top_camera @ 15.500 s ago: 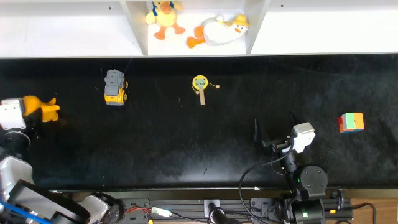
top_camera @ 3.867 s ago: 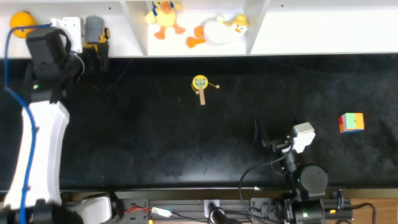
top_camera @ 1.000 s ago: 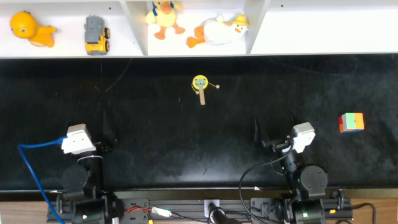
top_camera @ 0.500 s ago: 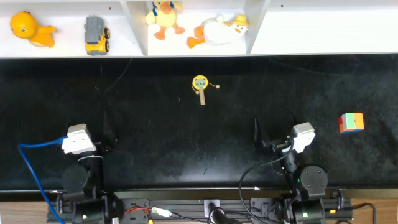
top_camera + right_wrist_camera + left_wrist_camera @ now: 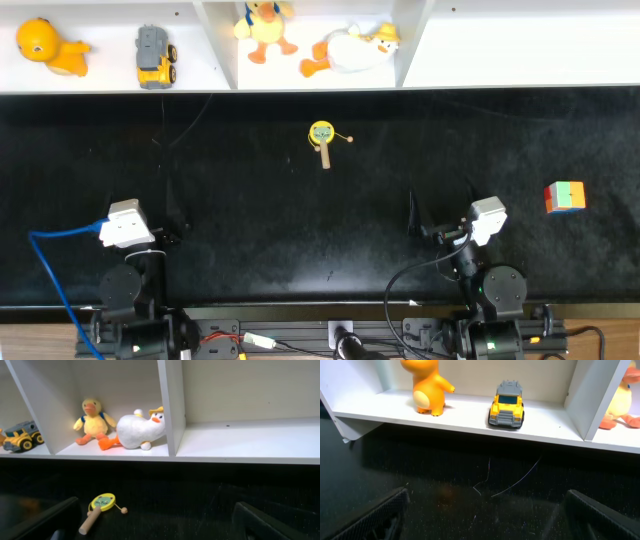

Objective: Store Toys

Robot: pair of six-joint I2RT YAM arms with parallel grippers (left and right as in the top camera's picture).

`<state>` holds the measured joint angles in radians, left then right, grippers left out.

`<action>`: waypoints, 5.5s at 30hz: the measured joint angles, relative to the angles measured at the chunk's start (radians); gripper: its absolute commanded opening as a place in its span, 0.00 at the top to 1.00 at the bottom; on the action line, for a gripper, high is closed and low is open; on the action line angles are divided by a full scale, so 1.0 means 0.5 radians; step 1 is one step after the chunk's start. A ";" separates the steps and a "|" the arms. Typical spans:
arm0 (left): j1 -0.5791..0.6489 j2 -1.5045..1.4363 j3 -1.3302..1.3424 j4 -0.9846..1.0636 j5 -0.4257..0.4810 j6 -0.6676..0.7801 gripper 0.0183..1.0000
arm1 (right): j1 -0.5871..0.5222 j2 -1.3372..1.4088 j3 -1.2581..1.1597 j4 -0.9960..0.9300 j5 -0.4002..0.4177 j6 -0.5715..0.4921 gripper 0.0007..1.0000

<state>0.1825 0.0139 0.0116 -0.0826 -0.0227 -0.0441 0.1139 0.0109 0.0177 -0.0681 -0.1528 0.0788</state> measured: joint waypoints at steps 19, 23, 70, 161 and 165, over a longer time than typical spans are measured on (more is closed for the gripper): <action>0.000 0.000 0.000 0.000 0.000 0.000 0.00 | 0.000 0.000 0.000 0.000 0.000 0.000 0.01; 0.000 0.000 0.000 0.000 0.000 0.000 0.00 | 0.000 0.000 0.000 -0.001 -0.001 0.012 0.01; 0.000 -0.002 0.000 0.000 0.000 0.000 0.00 | 1.061 2.484 2.658 -1.848 0.267 0.474 0.00; 0.000 -0.002 0.000 0.000 0.000 0.000 0.00 | 1.051 3.069 2.805 -2.567 0.388 0.769 0.96; 0.000 -0.002 0.000 0.000 0.000 0.000 0.00 | 0.896 2.747 2.562 -2.573 0.483 0.800 0.96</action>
<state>0.1825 0.0132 0.0116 -0.0826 -0.0227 -0.0441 0.5621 1.3846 1.2987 -1.3548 0.0887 0.4789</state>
